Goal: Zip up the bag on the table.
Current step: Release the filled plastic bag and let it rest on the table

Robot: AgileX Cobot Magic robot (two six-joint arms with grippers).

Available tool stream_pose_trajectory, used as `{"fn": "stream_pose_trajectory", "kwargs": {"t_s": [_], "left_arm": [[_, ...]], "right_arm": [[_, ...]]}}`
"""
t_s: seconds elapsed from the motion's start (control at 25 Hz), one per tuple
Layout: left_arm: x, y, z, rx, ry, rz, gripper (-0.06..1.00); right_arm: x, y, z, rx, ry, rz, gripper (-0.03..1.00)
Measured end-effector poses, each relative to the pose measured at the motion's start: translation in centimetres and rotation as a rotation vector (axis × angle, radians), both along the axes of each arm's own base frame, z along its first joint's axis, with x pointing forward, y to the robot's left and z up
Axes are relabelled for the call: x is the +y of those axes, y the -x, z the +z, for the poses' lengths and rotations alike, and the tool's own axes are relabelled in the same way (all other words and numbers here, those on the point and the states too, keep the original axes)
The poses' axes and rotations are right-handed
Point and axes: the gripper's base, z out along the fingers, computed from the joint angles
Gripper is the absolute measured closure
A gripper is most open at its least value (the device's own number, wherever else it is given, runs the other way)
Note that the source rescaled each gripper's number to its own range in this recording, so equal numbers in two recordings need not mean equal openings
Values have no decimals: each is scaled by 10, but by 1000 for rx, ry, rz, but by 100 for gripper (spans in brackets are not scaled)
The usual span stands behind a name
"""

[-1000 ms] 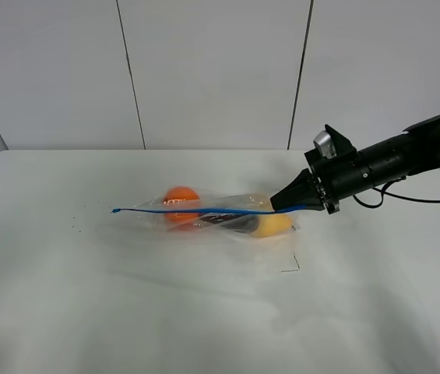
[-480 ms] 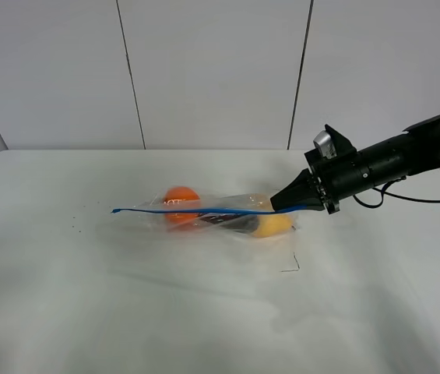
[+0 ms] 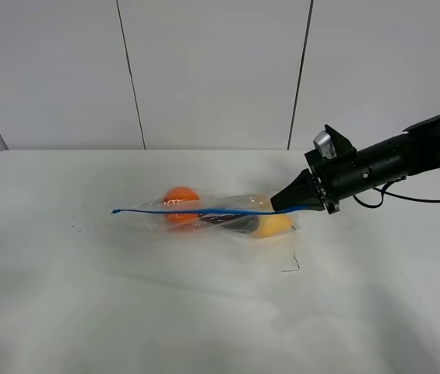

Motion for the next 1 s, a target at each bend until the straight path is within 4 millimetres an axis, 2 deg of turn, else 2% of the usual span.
{"fn": "stream_pose_trajectory", "kwargs": {"t_s": [1.0], "left_arm": [[-4, 0, 0, 7, -15, -54, -4]], "right_arm": [[0, 0, 0, -3, 0, 2, 97]]}}
